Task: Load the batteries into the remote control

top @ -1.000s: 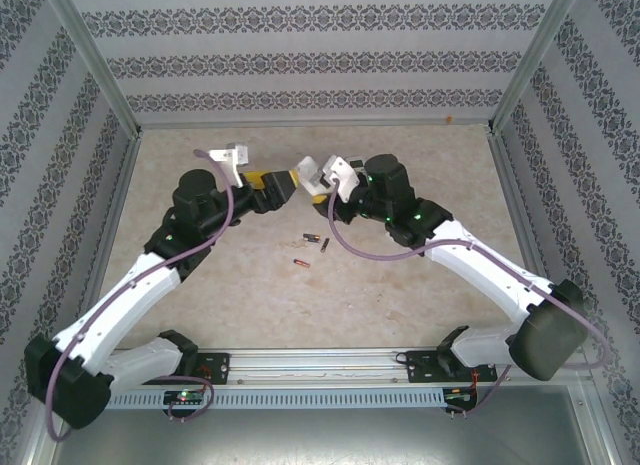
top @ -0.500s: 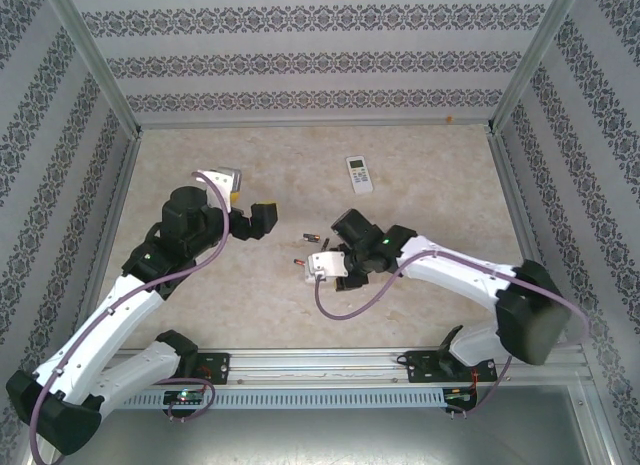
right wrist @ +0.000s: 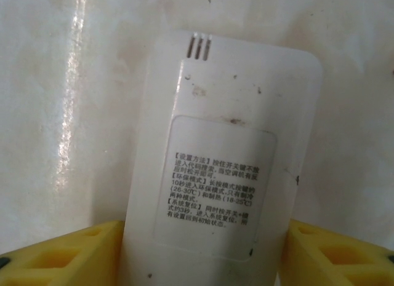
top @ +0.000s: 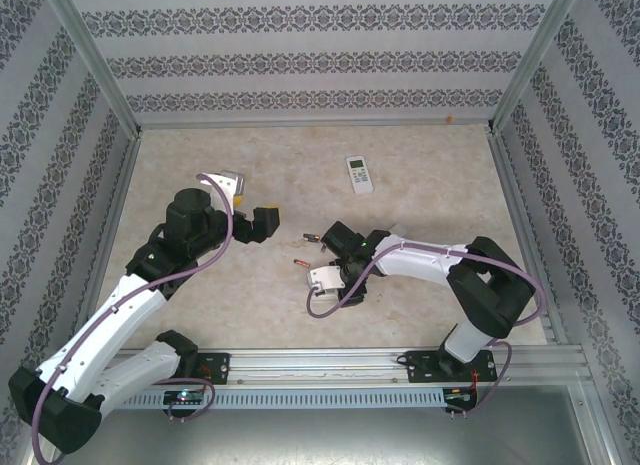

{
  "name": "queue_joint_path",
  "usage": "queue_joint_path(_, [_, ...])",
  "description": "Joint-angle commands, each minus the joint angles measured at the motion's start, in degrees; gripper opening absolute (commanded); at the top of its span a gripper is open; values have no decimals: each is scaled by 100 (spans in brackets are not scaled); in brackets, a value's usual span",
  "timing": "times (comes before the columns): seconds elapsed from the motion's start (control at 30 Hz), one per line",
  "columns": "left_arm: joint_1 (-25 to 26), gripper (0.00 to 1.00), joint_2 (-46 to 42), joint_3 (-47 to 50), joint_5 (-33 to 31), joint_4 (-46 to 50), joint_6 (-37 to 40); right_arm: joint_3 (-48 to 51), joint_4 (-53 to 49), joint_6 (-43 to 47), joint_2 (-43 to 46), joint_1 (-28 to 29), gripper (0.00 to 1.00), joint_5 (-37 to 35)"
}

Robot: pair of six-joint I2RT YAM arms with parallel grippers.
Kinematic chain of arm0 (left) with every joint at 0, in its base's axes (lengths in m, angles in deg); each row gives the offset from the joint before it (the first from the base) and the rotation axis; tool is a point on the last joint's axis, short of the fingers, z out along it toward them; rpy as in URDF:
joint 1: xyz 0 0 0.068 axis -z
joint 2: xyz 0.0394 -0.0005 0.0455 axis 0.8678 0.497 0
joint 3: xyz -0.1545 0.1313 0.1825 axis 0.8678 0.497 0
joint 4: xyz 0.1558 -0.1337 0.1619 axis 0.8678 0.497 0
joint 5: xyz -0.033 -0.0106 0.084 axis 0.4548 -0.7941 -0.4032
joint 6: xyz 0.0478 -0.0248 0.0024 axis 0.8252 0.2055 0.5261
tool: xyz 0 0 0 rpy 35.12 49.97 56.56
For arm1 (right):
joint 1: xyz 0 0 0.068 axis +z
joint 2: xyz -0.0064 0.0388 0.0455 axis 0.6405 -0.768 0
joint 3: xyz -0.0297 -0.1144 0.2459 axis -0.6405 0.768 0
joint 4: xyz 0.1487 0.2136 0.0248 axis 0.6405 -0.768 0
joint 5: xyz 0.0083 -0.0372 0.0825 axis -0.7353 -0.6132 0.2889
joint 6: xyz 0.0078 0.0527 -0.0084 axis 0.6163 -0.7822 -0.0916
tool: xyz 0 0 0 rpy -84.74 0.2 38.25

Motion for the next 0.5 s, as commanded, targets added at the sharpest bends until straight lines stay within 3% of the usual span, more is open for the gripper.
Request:
queue_joint_path(0.0, [-58,100,42,37,109,-221,-79,-47,8,-157,262,70,70,-38])
queue_joint_path(0.13, [-60,100,95,2,140,-239,-87,-122,544,-858,1041,-17,79,132])
queue_joint_path(0.23, [-62,100,106,-1,161,-254,-106,-104,1341,-2237,1596,-191,81,385])
queue_joint_path(0.37, [-58,100,92,17,176,-258,-147,-69,2353,-5529,1902,-283,74,-583])
queue_joint_path(0.47, [-58,100,140,-29,199,-222,-210,-563,1417,-8173,1810,-329,67,-1451])
